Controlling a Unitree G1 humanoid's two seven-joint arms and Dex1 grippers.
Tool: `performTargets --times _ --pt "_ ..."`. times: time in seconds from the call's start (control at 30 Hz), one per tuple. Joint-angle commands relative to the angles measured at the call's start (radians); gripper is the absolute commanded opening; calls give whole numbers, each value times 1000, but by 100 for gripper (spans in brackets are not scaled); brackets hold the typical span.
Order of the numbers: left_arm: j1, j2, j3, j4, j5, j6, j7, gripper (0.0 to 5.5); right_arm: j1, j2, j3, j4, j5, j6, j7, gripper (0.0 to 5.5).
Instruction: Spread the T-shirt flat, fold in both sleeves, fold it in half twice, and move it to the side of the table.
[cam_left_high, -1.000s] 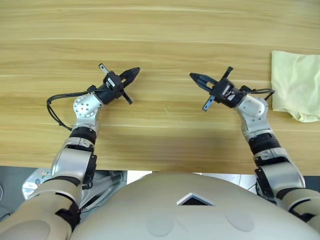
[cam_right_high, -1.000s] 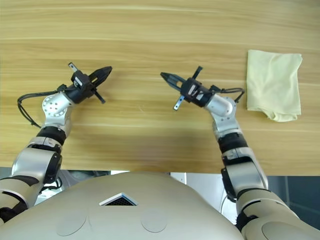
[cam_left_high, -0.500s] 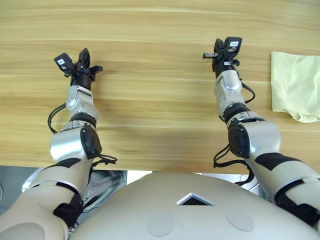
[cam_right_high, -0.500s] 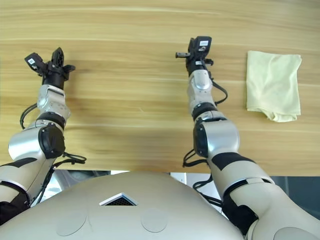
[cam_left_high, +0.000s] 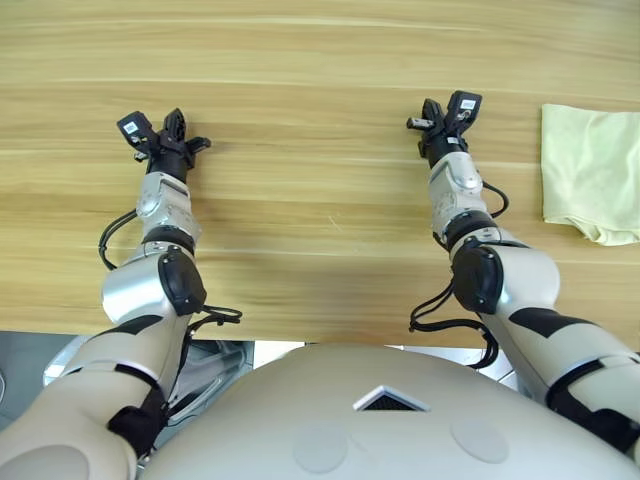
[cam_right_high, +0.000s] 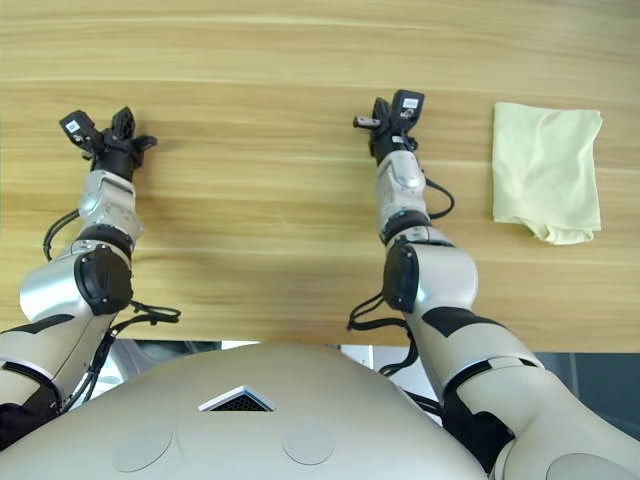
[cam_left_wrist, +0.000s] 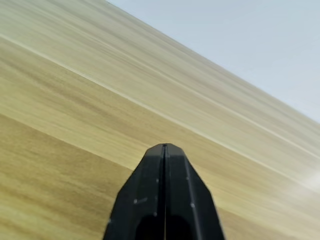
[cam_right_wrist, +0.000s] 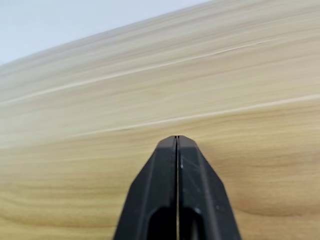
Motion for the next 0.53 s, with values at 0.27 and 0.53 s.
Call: performTargets --times 0.27,0.53 --pt "7 -48 -4 20 94 16 30 0 41 -31 -33 13 -61 28 -54 3" --pt "10 -57 -23 15 155 -33 1 0 60 -32 -19 9 -120 -14 -115 3"
